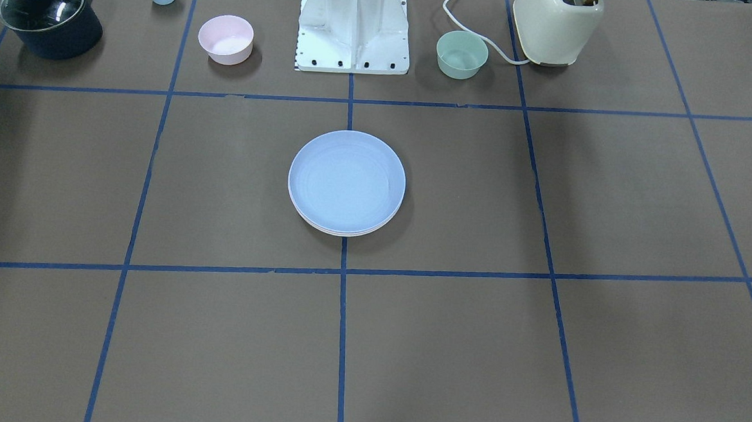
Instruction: Stack three plates with pink and blue
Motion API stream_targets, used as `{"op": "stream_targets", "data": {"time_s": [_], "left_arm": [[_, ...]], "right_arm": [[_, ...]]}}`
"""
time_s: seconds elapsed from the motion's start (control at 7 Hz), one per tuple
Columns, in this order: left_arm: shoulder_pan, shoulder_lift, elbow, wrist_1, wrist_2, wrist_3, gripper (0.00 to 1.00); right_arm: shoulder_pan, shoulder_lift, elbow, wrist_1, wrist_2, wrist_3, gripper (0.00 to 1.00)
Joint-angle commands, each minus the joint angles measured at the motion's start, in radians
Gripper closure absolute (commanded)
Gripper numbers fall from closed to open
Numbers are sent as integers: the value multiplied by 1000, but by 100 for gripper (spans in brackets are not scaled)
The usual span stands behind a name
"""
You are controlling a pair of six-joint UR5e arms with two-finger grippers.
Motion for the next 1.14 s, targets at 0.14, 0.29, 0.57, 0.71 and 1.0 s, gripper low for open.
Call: {"op": "stream_targets", "data": {"time_s": [0.14, 0.29, 0.57, 0.71, 1.0], "left_arm": [[2, -15, 29, 10, -7, -10, 0], [4, -40, 43, 44, -6, -10, 0], [2, -67, 12, 131, -7, -10, 0], [2, -72, 2, 159, -7, -10, 0], [-12, -83, -6, 164, -9, -10, 0]], "right_arm": [[-4, 3, -47, 28, 8, 10, 0], [-2, 3, -74, 49, 44, 10, 0], [-2, 6, -90, 51, 52, 8, 0], [-2, 6, -90, 54, 49, 5, 0], [-2, 9, -88, 54, 44, 8, 0]]}}
